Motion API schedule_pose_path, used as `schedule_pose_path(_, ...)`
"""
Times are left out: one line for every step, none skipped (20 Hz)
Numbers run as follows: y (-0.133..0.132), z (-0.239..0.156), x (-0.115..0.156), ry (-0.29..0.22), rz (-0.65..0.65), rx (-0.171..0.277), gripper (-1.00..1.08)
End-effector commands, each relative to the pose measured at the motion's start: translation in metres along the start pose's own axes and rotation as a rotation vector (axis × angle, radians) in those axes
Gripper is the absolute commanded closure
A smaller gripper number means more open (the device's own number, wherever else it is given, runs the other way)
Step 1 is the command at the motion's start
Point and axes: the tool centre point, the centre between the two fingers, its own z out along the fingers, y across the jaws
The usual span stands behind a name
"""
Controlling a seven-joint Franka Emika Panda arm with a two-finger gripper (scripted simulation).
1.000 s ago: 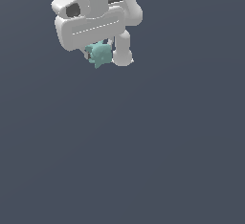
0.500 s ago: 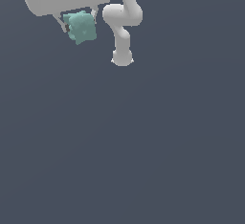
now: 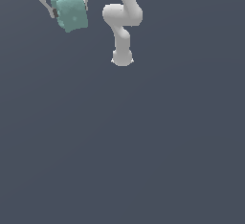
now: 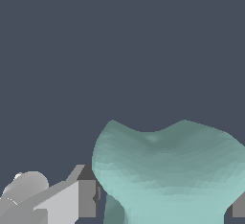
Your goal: Pick up the object and move it to a goal position.
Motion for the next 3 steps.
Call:
schedule_pose_path(0.0014,-0.0032,-0.0006,0.0,0.0,0.0,1.08)
schedule_pose_path(0.0016,-0.0037,-0.0007,0.0,0.0,0.0,1.08)
schedule_pose_path(0.0017,-0.0038,-0.0007,0.0,0.0,0.0,1.08)
